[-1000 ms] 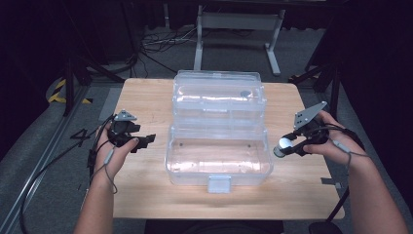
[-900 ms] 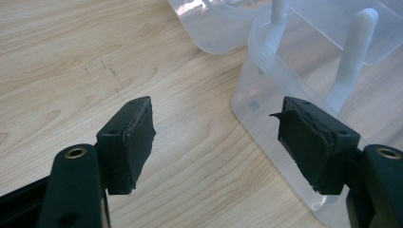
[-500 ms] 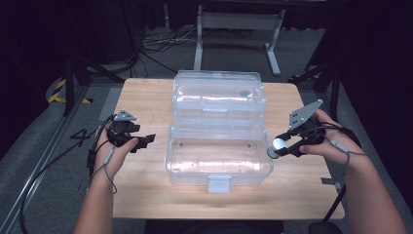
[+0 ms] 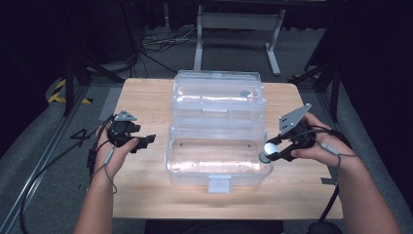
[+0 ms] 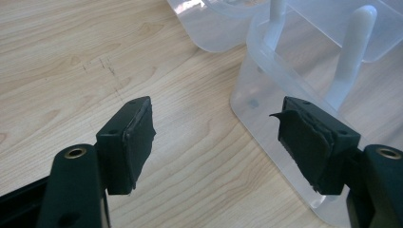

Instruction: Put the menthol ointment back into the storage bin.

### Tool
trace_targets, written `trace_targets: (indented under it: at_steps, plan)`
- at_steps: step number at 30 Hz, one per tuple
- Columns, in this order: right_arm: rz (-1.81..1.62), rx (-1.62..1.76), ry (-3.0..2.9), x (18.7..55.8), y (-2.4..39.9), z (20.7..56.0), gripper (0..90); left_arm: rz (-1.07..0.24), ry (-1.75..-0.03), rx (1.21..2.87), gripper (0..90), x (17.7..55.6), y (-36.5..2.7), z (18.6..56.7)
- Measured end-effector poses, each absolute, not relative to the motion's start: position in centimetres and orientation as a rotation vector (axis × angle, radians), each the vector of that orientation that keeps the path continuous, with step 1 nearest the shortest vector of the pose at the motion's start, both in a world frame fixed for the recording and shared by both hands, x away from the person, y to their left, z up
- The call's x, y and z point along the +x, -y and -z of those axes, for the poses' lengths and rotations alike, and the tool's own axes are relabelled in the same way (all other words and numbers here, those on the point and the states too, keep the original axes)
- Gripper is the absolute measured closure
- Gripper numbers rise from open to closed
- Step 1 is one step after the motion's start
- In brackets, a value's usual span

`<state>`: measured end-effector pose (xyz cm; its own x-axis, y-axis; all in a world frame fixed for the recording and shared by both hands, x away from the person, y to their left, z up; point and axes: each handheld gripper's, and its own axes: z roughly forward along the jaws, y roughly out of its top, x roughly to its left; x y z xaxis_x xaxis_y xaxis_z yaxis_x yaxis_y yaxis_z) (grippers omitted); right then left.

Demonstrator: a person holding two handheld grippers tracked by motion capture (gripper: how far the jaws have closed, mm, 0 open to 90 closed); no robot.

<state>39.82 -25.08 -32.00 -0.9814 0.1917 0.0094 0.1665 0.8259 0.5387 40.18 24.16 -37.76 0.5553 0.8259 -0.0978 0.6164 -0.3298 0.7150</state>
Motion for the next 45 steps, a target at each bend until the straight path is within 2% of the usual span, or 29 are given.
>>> trace_targets:
  at_steps: [45]
  plan:
    - [-0.725, 0.271, -3.067, 40.6, 22.6, 37.3, 50.5, -0.360, -1.146, 2.090, 28.2, 40.2, -24.0, 37.9]
